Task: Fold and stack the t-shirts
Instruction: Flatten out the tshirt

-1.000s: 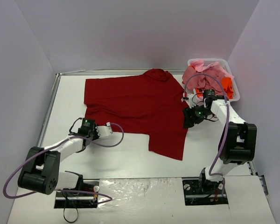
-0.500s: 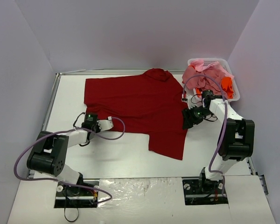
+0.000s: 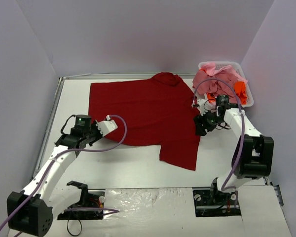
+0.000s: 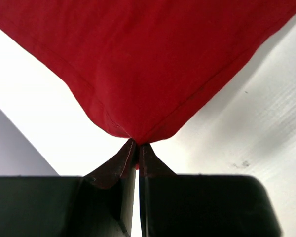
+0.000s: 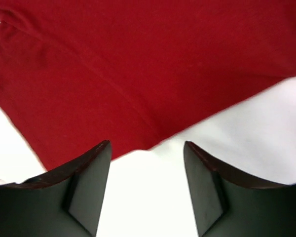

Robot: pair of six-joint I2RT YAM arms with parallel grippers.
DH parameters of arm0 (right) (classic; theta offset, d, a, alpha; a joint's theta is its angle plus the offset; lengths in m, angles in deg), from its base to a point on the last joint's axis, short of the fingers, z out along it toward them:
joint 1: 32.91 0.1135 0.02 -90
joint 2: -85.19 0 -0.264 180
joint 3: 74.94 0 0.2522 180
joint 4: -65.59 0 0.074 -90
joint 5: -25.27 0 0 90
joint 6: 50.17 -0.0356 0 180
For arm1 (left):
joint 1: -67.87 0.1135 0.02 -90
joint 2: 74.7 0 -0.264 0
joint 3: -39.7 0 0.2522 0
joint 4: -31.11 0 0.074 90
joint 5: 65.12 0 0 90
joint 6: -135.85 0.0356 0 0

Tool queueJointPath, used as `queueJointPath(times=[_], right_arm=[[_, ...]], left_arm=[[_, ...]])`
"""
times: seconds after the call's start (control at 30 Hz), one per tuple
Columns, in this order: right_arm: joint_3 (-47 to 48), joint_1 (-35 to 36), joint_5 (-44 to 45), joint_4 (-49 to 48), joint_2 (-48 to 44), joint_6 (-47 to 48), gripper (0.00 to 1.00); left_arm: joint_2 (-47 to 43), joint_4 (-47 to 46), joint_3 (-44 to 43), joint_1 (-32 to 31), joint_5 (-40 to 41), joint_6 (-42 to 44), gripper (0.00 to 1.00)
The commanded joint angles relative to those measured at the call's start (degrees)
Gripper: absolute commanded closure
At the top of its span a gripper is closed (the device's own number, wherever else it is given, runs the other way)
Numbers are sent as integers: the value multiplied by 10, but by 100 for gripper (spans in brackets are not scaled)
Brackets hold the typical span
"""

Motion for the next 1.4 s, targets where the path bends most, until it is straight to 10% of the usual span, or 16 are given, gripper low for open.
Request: queueJointPath(times=[0.0, 0.17, 0.47, 0.93, 1.37], right_arm=[[-41, -5, 39, -15, -87, 93, 41], [-119, -5, 108, -26, -156, 283, 31], [-163, -5, 105, -21, -114, 287, 34], [-277, -6, 74, -121, -294, 441, 21], [-302, -6, 51, -234, -206, 453, 19]], left_arm=[[20, 54, 17, -1, 3, -22, 97], [56, 27, 36, -1, 29, -42, 98], [95, 14, 18, 0, 33, -86, 98], [94, -5, 14, 0, 43, -131, 98], [91, -8, 16, 0, 50, -135, 98]])
